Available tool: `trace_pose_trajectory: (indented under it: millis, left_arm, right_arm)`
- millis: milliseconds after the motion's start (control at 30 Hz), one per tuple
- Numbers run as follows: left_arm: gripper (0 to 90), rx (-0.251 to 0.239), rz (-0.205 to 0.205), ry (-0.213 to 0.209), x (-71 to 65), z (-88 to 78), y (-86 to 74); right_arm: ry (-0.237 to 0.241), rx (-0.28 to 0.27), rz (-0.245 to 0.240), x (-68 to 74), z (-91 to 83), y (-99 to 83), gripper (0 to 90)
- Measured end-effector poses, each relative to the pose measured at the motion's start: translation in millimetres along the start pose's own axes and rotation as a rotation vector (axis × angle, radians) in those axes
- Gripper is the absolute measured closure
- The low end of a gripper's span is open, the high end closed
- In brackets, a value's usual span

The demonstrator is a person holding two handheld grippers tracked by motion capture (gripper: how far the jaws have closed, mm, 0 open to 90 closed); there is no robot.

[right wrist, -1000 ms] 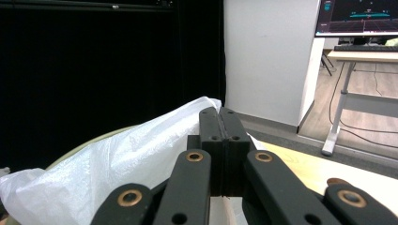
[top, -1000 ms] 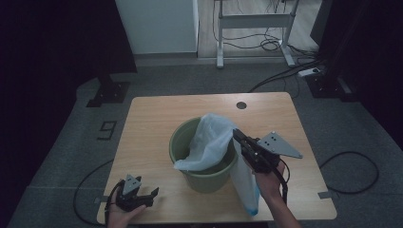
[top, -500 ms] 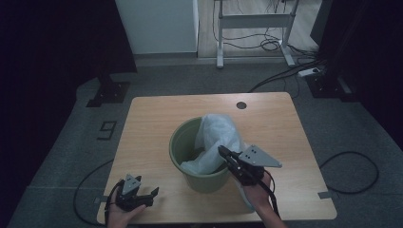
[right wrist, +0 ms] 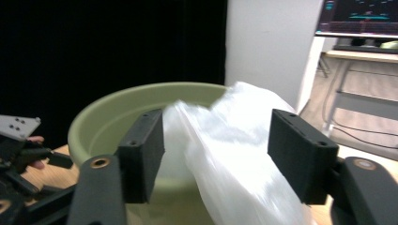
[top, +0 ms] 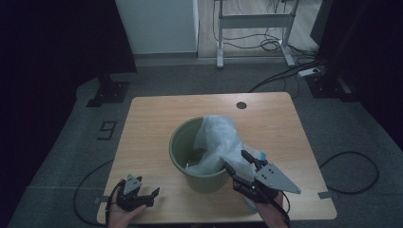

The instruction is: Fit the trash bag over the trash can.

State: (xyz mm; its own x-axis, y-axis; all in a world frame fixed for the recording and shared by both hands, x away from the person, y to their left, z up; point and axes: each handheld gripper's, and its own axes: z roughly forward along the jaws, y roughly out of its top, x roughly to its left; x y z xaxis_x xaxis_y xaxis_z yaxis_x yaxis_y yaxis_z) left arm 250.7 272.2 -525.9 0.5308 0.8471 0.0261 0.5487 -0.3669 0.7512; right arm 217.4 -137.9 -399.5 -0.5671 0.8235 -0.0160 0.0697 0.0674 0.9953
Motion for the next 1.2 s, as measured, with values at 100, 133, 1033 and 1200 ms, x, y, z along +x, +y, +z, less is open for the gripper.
trace_pose_trajectory:
  millis: [100, 133, 1033, 1200]
  left_arm:
    - [14.9, -0.001, 0.001, 0.000, -0.3, -0.6, 0.1]
    - [15.0, -0.001, 0.001, 0.000, -0.3, -0.6, 0.1]
    - [15.0, 0.009, -0.001, -0.001, -0.8, 2.3, -0.9]
    - [15.0, 0.007, -0.001, 0.000, -1.3, 2.4, -0.6]
  right_arm:
    - [-0.026, 0.017, -0.006, -3.3, -11.4, -12.1, 29.6]
    - [-0.035, 0.030, 0.000, -4.8, -14.1, -17.2, 28.1]
    - [-0.183, 0.229, 0.050, -30.4, -10.1, -98.2, 85.1]
    - [-0.200, 0.200, 0.046, -36.8, -14.9, -90.2, 88.6]
